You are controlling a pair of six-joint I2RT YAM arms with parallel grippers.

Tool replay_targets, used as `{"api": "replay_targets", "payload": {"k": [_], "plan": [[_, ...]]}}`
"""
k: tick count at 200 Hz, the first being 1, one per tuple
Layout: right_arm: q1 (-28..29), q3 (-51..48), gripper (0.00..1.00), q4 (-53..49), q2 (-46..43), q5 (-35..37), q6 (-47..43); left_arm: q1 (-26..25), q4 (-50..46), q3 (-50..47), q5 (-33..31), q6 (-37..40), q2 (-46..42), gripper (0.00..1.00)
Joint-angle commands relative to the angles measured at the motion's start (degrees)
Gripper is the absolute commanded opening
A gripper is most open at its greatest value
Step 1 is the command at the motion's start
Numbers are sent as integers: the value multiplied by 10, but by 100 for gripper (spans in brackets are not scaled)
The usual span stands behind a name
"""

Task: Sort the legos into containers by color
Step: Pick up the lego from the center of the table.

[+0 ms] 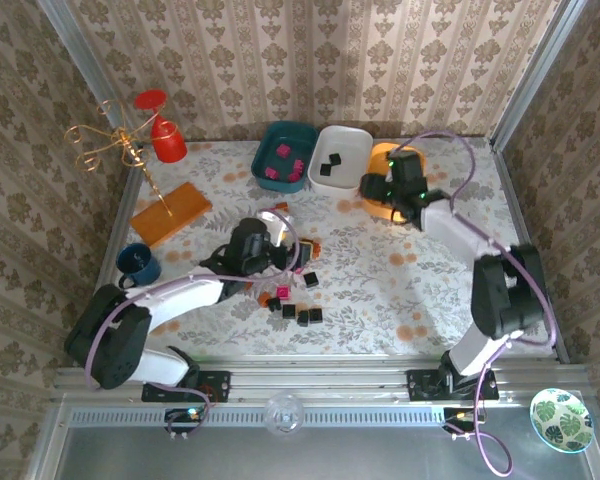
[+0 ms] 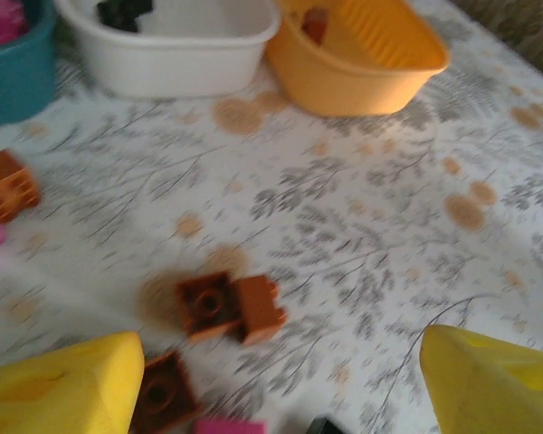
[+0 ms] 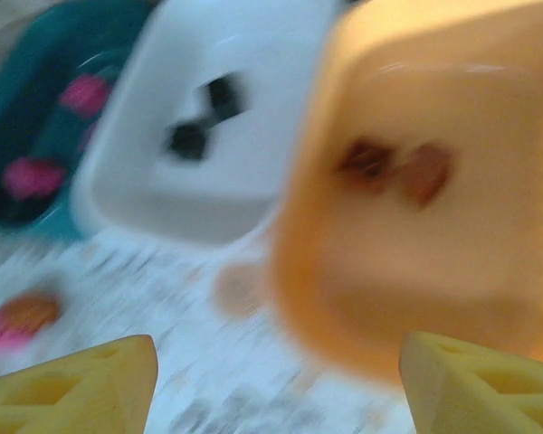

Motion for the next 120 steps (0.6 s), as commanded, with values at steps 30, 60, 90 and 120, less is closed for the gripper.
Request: {"api": "replay_targets", "payload": {"k": [30, 60, 90, 120], "plan": [[152, -129, 80, 69, -46, -36, -107, 91, -56, -91, 83, -8, -124, 82], [179, -107, 81, 44, 18, -18, -159, 98, -60, -97, 81, -8, -154, 82], [184, -74, 79, 45, 93, -27, -166, 98, -57, -98, 86, -8, -146, 82], [188, -40, 76, 41, 145, -31, -177, 98, -55, -95, 86, -9, -132, 82]]}}
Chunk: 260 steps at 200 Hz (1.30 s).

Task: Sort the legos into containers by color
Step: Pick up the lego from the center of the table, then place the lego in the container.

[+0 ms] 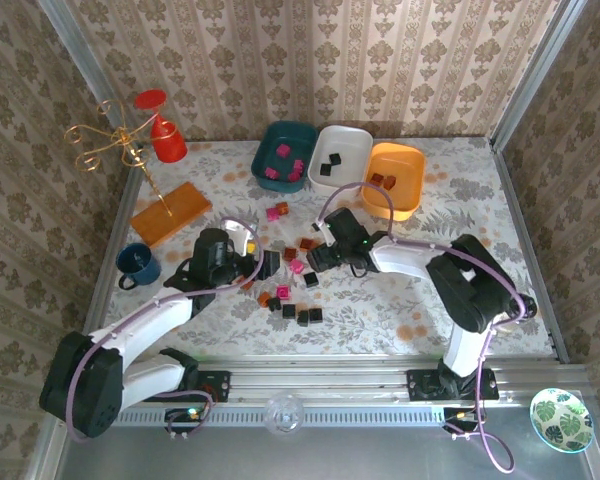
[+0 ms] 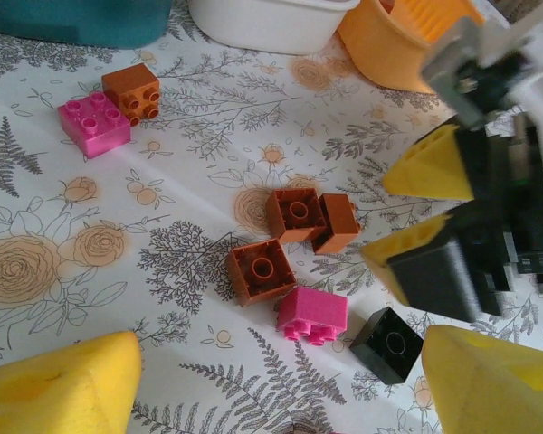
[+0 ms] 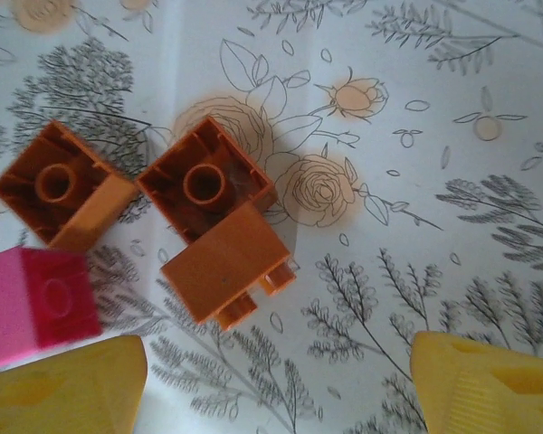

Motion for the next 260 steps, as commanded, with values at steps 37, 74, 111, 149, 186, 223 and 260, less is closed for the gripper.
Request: {"api": "replay_targets", "payload": {"k": [37, 74, 111, 149, 186, 223, 260], "plan": [[-6, 84, 66, -33, 81, 31, -38, 5, 0, 3, 13, -5, 19, 82], [-39, 123, 57, -47, 118, -5, -38, 5, -4, 5, 11, -2, 19, 82], [-56, 138, 43, -49, 132, -40, -36, 4, -5, 6, 8, -1, 22, 83], [-68, 90, 32, -36, 65, -14, -4, 4, 2, 9, 21, -2, 34, 83], [-142, -8, 32, 73, -62, -69, 83, -51, 63, 12, 22, 16, 54, 82], [-230, -23, 31, 120, -101, -46, 169, -144, 98, 49, -55, 50, 111, 82], [-295, 60, 29, 105, -24, -17, 237, -204, 107, 112, -116, 38, 160, 82]]}}
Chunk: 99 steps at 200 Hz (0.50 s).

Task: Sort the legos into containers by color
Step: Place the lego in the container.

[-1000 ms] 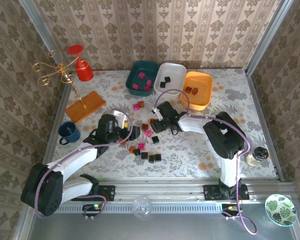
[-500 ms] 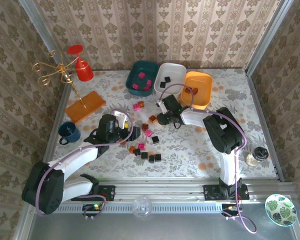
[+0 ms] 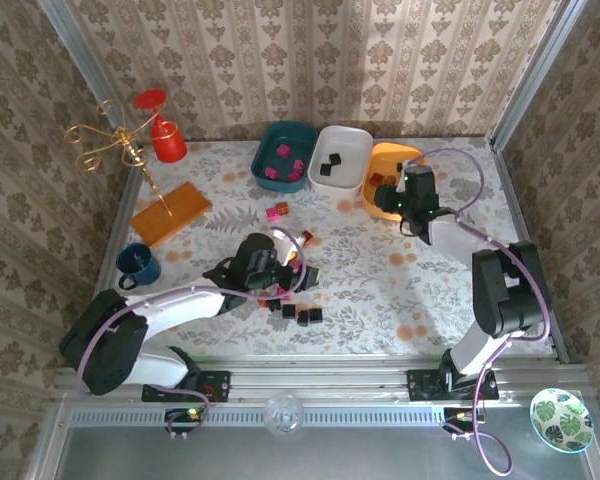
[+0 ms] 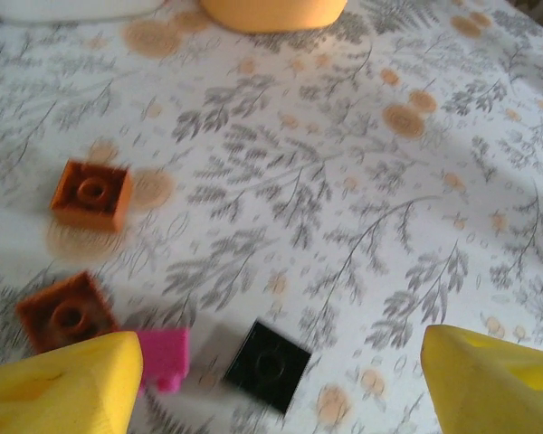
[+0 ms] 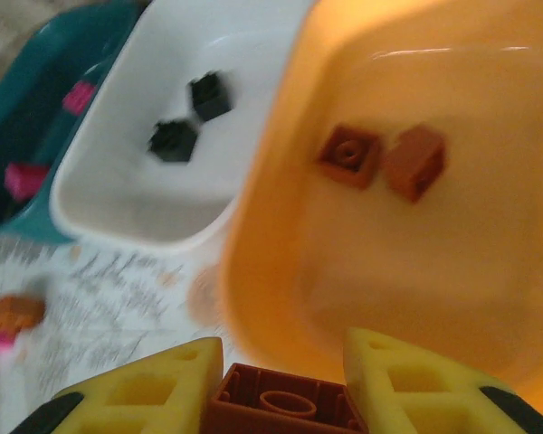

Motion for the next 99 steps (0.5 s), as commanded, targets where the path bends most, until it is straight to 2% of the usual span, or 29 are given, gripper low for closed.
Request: {"api": "replay_targets", "payload": {"k": [1, 26, 47, 59, 74, 99], "plan": [[-21, 61, 29, 0, 57, 24, 70, -28, 30, 49, -59, 8, 22, 82], [-26, 158, 33, -53, 135, 40, 87, -40, 15, 97, -76, -4, 54, 82], [-26, 222, 43, -95, 184, 52, 91, -42, -3, 128, -82, -10, 67, 82], [-26, 239, 54, -110, 191, 52, 89, -41, -25, 140, -88, -4, 64, 83], [-26, 224, 64, -100, 167, 41, 85, -40, -58, 149, -102, 11, 53, 84], [-8, 121, 70, -25, 72, 32, 61, -14, -116, 138, -118, 9, 23, 85]]}}
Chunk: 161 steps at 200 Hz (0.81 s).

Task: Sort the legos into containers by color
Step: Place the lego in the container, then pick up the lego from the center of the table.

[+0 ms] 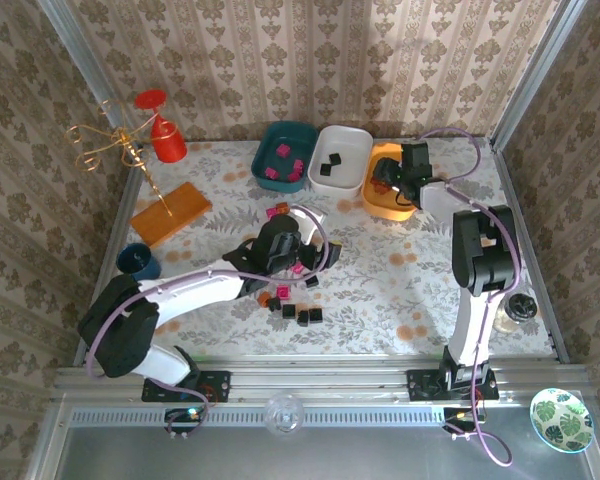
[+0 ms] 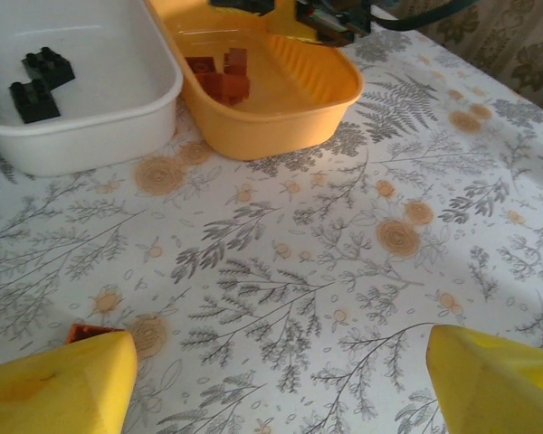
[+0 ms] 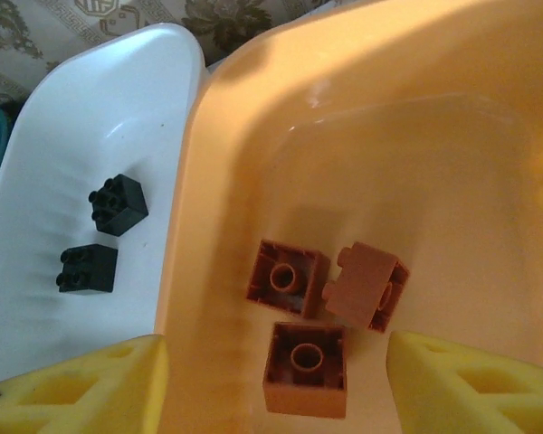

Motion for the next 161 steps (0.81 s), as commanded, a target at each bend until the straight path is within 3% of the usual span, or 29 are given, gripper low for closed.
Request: {"api": "replay_targets", "payload": {"k": [1, 32, 55, 84, 108, 145, 161], "plan": [[18, -75, 70, 40, -97, -2, -17, 23, -78, 0, -27, 6, -35, 85], [105, -200, 74, 47, -223, 40, -100, 98, -144, -60, 30, -25, -95, 86], [173, -280, 77, 46, -303, 77, -123, 129, -211, -87, 32, -33, -127, 85], [224, -344, 82, 33, -379, 55, -110, 132, -268, -99, 21, -31, -151, 85], [225, -358, 83, 8, -399, 23, -92, 132, -258, -120, 21, -42, -149, 84], [226, -366, 83, -4, -407, 19, -102, 77, -262, -66, 28, -34, -57, 80], [225, -368, 84, -7, -404, 21, -101, 72, -246, -47, 37, -37, -9, 72]]}}
